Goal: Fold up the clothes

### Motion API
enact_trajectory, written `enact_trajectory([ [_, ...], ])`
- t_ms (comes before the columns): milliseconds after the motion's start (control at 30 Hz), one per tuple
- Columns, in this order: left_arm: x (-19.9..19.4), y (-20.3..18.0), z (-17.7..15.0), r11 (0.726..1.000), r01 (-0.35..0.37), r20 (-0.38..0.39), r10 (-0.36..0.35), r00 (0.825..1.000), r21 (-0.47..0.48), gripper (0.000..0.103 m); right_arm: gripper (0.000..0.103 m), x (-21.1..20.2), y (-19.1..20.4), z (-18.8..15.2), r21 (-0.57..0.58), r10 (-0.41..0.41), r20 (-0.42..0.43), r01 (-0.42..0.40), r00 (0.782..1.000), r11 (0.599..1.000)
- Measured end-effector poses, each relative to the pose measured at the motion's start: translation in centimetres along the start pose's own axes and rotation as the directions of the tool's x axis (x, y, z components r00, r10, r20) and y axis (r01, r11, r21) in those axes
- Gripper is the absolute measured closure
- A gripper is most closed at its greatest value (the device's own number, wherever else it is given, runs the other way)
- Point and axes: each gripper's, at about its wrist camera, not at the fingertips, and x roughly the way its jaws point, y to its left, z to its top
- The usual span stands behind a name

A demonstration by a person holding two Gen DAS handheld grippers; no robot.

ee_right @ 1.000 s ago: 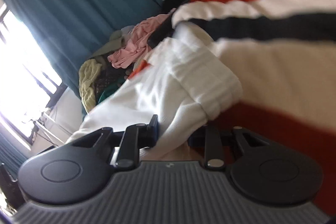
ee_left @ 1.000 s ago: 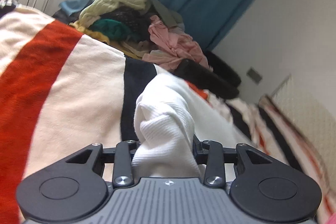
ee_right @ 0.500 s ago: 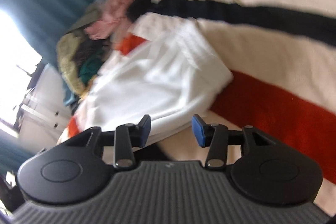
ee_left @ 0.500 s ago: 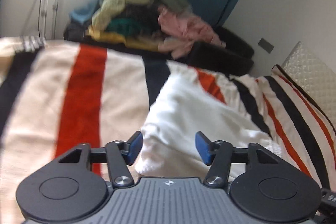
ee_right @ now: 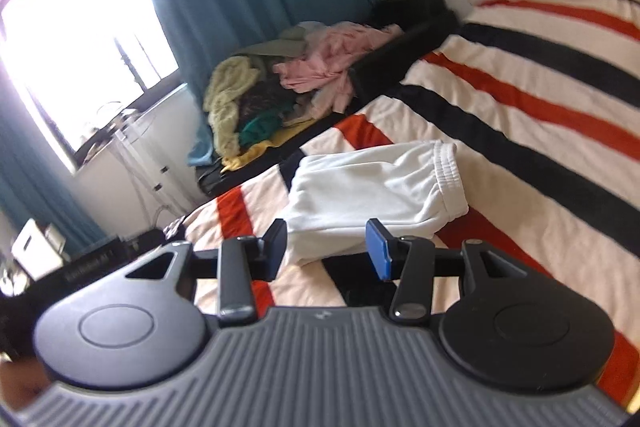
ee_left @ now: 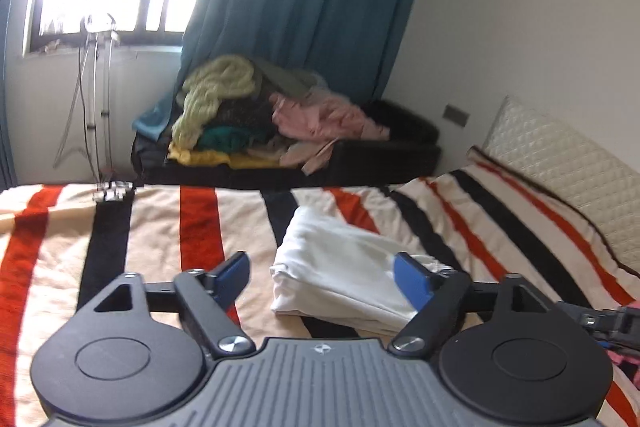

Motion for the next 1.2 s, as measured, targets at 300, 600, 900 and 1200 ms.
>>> enact_trajectory([
  [300,-11.7,-1.0,-5.9,0.995,0.007,0.101,-0.018,0.995,0.102,0.0,0.014,-8.3,3.3,-5.2,-0.153,0.049,0.1,-0.033,0.994,0.988],
  [600,-15.4,0.8,-11.7,0.992,-0.025,0.202,-0.001,0.979,0.126,0.0,0.014,-9.7,3.3,-11.9,-0.203,0.06,0.208,-0.017,0.976,0.979],
  [900,-14.6,1.3,-16.0,0.977,-0.056,0.194,0.015,0.981,0.208,0.0,0.014,-6.2,0.7,-17.4,-0.152,-0.021,0.228,0.056,0.973,0.987],
  [1200,-12.2,3.4,-18.0,0.982,-0.07,0.159,0.042,0.986,0.173,0.0,0.015,-4.7,0.4,-19.4,-0.203,-0.068,0.289,0.13,0.955,0.97],
])
